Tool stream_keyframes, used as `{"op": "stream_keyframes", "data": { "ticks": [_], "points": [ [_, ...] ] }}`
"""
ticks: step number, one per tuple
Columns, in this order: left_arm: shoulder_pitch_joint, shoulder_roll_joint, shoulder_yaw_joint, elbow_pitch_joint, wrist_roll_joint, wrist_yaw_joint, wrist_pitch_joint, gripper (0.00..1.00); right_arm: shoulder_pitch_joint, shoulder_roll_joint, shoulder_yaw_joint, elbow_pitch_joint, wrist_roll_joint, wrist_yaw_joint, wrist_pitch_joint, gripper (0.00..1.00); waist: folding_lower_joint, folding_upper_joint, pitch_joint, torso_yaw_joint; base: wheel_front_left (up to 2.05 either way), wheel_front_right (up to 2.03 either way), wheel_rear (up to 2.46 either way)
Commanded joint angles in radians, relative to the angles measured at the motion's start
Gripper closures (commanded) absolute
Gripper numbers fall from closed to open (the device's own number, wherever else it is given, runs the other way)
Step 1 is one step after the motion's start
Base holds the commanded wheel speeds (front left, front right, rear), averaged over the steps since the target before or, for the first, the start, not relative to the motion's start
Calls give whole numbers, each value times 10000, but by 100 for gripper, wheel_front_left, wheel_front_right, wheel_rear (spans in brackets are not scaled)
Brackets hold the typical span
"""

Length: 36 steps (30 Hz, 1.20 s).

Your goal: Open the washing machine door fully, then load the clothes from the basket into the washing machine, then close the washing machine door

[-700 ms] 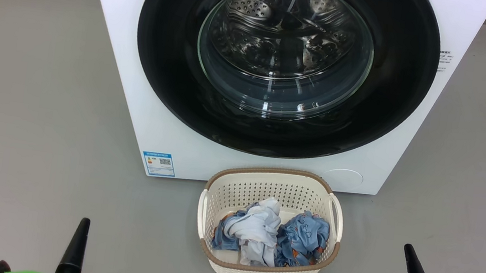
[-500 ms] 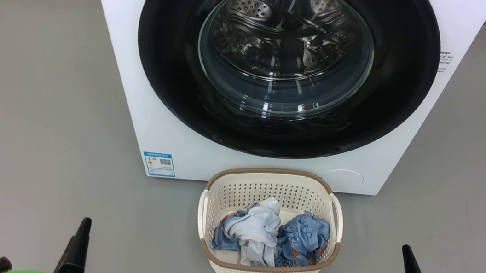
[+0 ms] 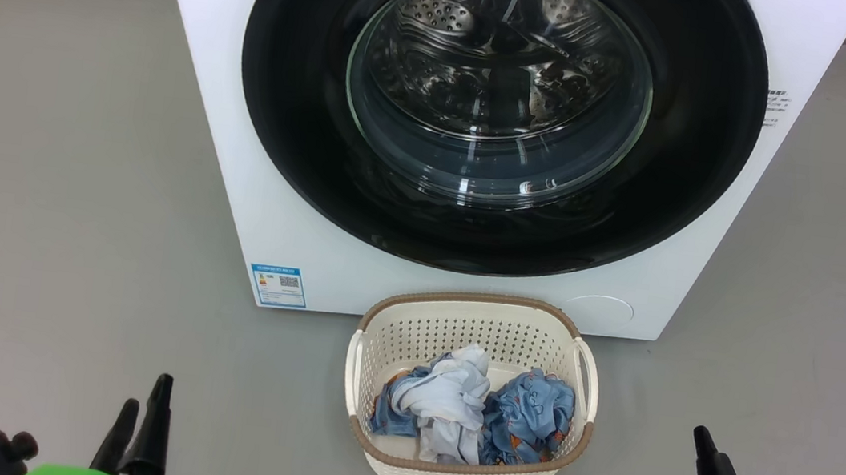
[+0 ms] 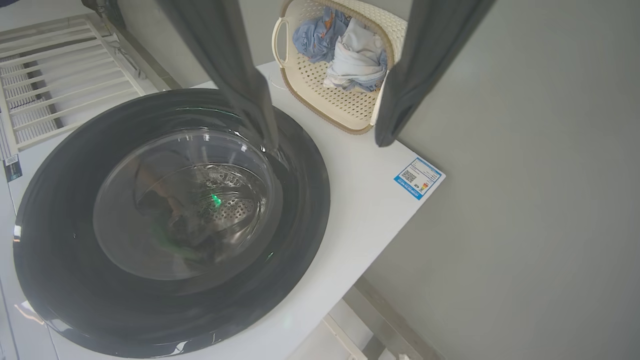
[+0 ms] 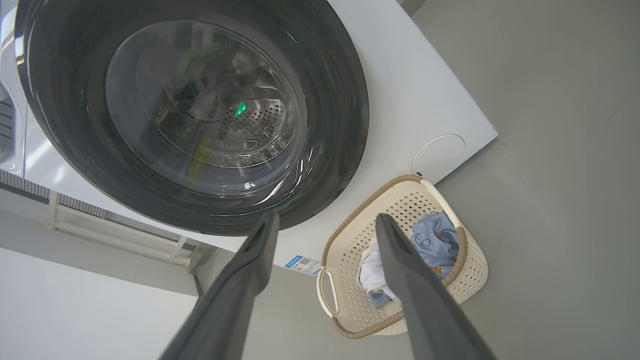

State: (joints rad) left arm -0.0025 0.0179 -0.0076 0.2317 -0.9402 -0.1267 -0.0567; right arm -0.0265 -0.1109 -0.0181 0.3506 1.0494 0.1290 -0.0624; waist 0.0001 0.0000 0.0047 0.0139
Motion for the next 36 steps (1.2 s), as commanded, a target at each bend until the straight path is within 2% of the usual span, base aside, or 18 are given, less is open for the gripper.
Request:
{"op": "stream_keyframes", "data": {
  "ticks": [1, 14, 36],
  "points": [
    [-143, 174, 101, -338, 431, -23, -164, 0, -503, -190, 147, -212, -346, 9, -136, 0, -1, 0, -1, 1, 0, 0, 0],
    [-78, 210, -93, -539, 2285, -27, -581, 0, -536, -368, 411, -81, -1701, 11, -546, 0, -1, 0, -8, 21, 0, 0, 0],
    [-10, 273, -308, -845, 4781, -33, -1204, 0, -631, -617, 737, -4, -3750, 13, -1160, 0, -1, 0, -17, -25, 0, 0, 0]
  ]
}}
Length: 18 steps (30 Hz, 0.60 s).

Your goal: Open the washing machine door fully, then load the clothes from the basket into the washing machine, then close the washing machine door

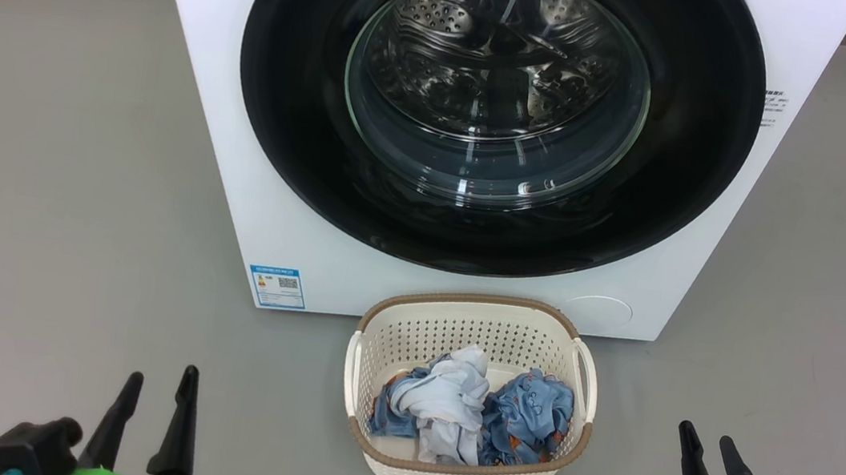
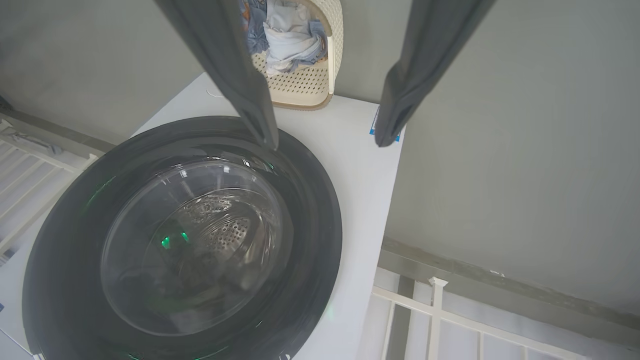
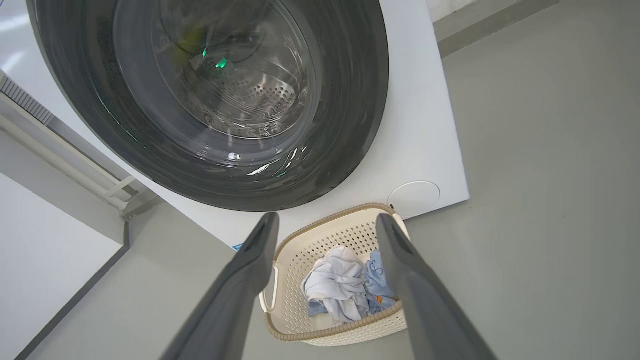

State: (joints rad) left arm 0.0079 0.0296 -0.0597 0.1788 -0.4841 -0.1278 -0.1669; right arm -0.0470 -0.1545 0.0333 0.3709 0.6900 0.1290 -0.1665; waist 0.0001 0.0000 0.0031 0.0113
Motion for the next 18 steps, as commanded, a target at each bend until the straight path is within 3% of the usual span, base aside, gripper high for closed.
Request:
{"op": "stream_keyframes", "data": {
  "ticks": [1, 18],
  "points": [
    [-107, 159, 202, -323, 340, -21, -132, 0, -423, -193, 233, -208, -250, 14, -148, 0, 0, 0, -4, 1, 0, 0, 0],
    [-51, 206, 6, -338, 2201, -26, -636, 0, -273, -341, 138, -299, -1847, 16, -645, 0, 0, 0, 18, 58, 0, 0, 0]
  ]
}}
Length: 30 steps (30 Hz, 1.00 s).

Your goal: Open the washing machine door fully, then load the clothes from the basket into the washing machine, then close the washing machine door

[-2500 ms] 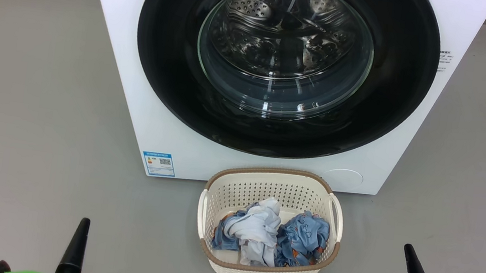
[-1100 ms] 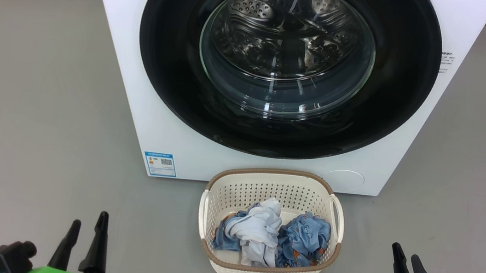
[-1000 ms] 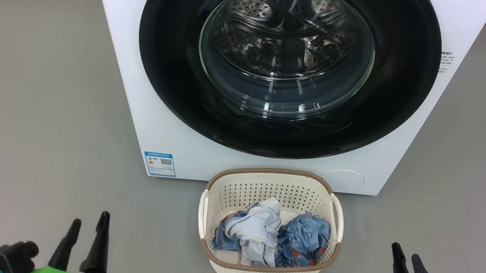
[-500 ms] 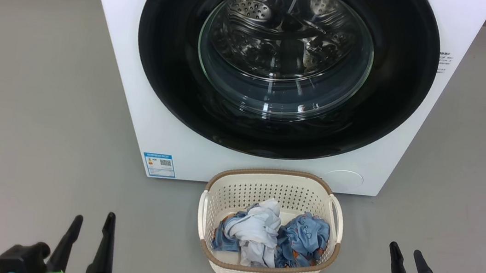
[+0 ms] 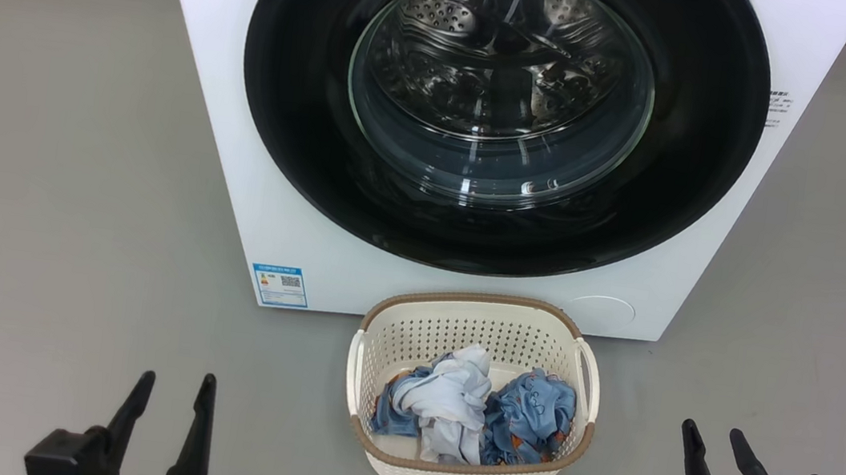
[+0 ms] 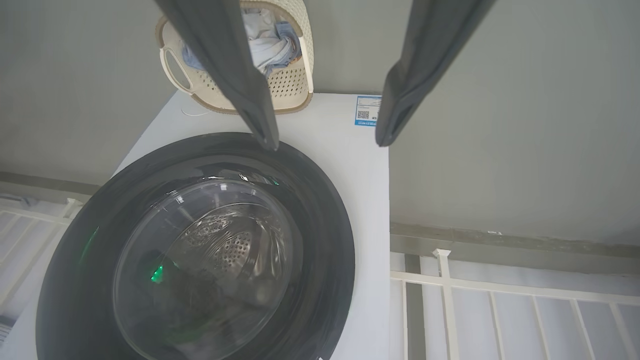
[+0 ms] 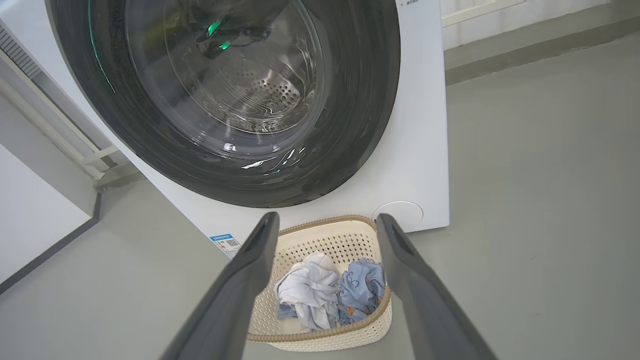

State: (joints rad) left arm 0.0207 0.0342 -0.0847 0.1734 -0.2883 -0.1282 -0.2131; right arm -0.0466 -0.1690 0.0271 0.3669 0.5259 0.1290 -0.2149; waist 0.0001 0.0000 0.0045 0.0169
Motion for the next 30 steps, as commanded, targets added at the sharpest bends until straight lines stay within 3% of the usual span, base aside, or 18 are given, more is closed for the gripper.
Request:
{"op": "stream_keyframes", "data": {
  "ticks": [1, 10, 30],
  "points": [
    [-180, 162, 245, -292, 341, -22, -204, 0, -261, -204, 191, -268, -301, 16, -191, 0, -1, 0, 9, 8, 0, 0, 0],
    [-136, 193, 226, -294, 1249, -25, -472, 0, -122, -272, 176, -278, -1161, 17, -455, 0, -1, 0, 15, 18, 0, 0, 0],
    [-234, 213, 444, -26, 1338, -25, -486, 0, -26, -235, -80, -396, -1254, 17, -469, 0, -1, 0, 39, -40, 0, 0, 0]
  ]
}}
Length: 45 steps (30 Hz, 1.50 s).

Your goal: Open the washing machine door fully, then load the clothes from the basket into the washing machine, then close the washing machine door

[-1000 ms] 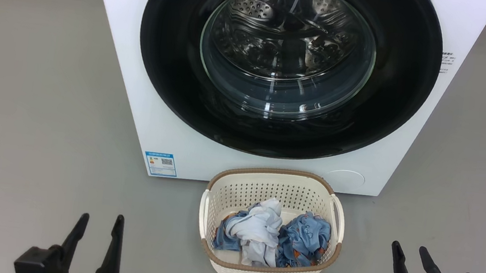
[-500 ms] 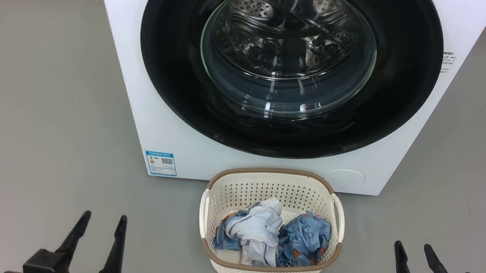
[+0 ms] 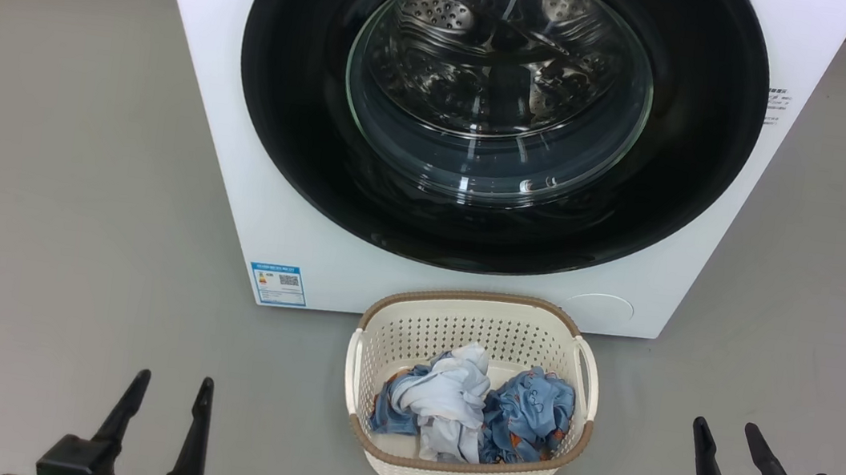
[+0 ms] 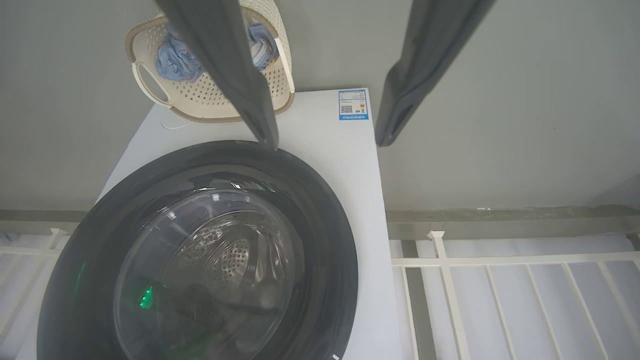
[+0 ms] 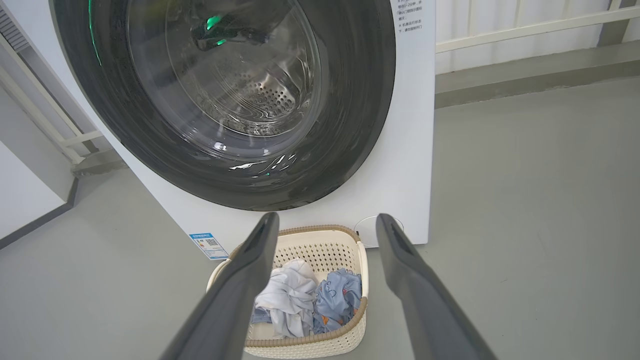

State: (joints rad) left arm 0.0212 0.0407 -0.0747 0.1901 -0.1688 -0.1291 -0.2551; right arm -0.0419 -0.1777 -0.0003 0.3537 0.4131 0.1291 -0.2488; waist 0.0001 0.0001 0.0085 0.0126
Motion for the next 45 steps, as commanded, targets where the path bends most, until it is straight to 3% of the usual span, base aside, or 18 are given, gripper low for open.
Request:
{"op": "stream_keyframes", "data": {
  "ticks": [1, 12, 31, 35, 45],
  "points": [
    [-249, 146, 352, -208, 199, -16, -67, 0, -72, -148, 194, -264, -126, 16, -130, 0, -1, -1, 0, 3, 9, 9, -18],
    [-308, 113, 564, -286, 473, -11, -67, 0, -137, -134, 219, -289, -125, 16, -130, 0, -1, -1, 84, 5, 56, 56, -113],
    [-359, 97, 539, -319, 454, -14, -67, 0, -195, -146, 203, -351, -163, 16, -130, 0, -1, -1, 195, -8, 122, 122, -244],
    [-374, 97, 314, -497, -43, -14, -67, 0, -212, -148, 216, -354, -150, 16, -130, 0, -1, -1, 220, -6, 110, 103, -213],
    [-315, 97, 322, -491, -69, -15, -67, 0, -196, -137, 294, -317, -124, 16, -130, 0, -1, -1, 158, -3, 52, 52, -103]
  ]
}}
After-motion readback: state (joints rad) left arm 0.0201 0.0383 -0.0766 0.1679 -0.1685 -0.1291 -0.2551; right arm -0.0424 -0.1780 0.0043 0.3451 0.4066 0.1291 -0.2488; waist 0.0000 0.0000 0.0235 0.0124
